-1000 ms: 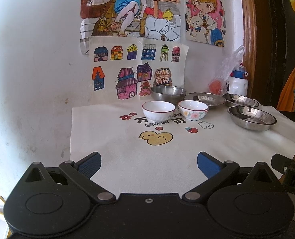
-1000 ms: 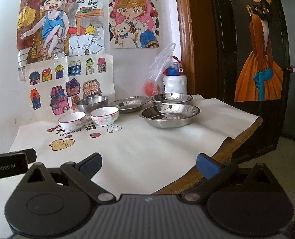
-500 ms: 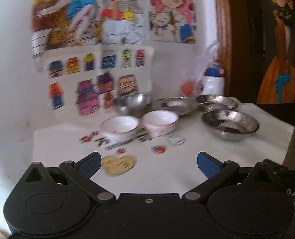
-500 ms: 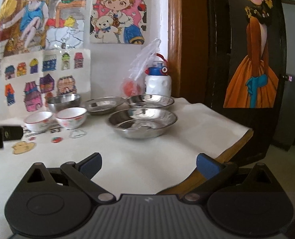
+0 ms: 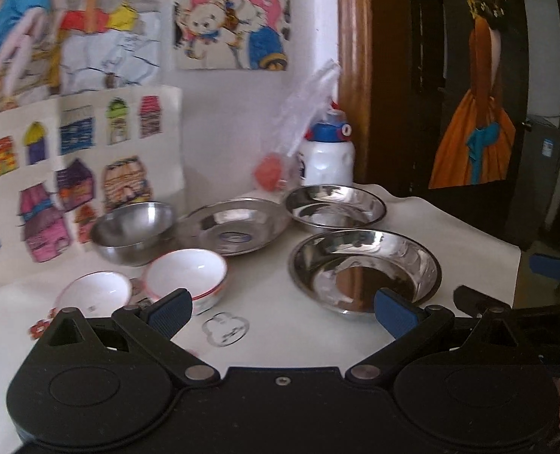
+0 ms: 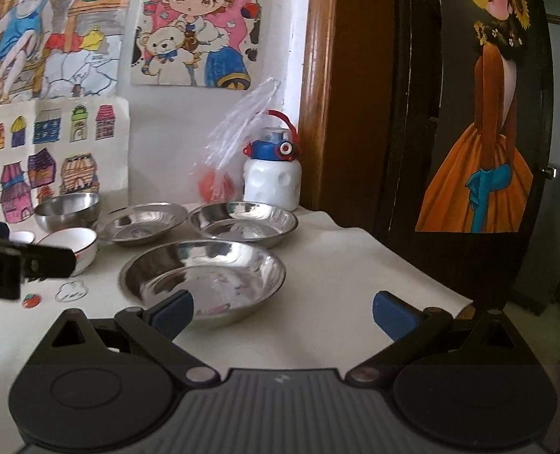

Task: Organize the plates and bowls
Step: 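Move the right tool toward the large stainless steel plate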

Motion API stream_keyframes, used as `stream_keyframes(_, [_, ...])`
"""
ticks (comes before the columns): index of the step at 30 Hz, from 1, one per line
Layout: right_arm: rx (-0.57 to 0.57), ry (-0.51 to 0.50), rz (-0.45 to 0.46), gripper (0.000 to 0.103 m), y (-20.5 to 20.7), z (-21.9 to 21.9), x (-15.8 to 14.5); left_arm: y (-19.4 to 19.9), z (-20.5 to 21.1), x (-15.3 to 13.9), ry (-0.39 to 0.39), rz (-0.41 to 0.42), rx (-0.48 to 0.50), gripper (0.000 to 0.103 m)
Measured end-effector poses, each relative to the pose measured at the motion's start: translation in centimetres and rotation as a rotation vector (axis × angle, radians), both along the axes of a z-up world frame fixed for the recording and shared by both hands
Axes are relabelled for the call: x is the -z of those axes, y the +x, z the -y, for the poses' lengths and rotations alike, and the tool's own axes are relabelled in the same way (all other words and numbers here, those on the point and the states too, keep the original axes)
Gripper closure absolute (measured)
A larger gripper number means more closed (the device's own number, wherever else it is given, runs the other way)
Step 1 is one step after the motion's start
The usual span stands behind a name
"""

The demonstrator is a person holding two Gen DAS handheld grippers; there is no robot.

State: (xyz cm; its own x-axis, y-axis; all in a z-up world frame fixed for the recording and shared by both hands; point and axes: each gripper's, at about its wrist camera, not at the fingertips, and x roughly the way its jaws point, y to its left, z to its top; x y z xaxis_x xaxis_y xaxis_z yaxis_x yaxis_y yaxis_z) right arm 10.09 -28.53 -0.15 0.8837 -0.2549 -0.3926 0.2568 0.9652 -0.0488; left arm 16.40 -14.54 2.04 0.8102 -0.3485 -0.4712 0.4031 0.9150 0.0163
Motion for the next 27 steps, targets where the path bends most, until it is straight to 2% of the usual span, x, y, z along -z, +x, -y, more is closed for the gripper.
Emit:
stream_keyframes(7, [-0.003,0.048,-0.007,0.000,2.8,2.3,0.4,4.0,1.8,1.0,-0.021,-0.082,0.001,0.001])
stream_keyframes(13, [-0.008,0.086,-0.022,0.000,4.6,3.6,1.2,6.4,2.6,1.8,-0.084,-0.159,0.017,0.001])
stream_keyframes(18, [-0.016,0.126,-0.031,0.000,5.8,4.3,2.1,8.0,3.2,2.7,-0.111,-0.210,0.022,0.007])
stream_keyframes(20, [-0.017,0.138,-0.031,0.003,6.2,4.5,2.4,8.5,3.4,3.1,-0.118,-0.227,0.021,0.012])
stream_keyframes(27, [-0.039,0.195,-0.053,0.024,7.5,4.9,3.2,10.3,3.4,4.3,-0.157,-0.299,0.003,0.031])
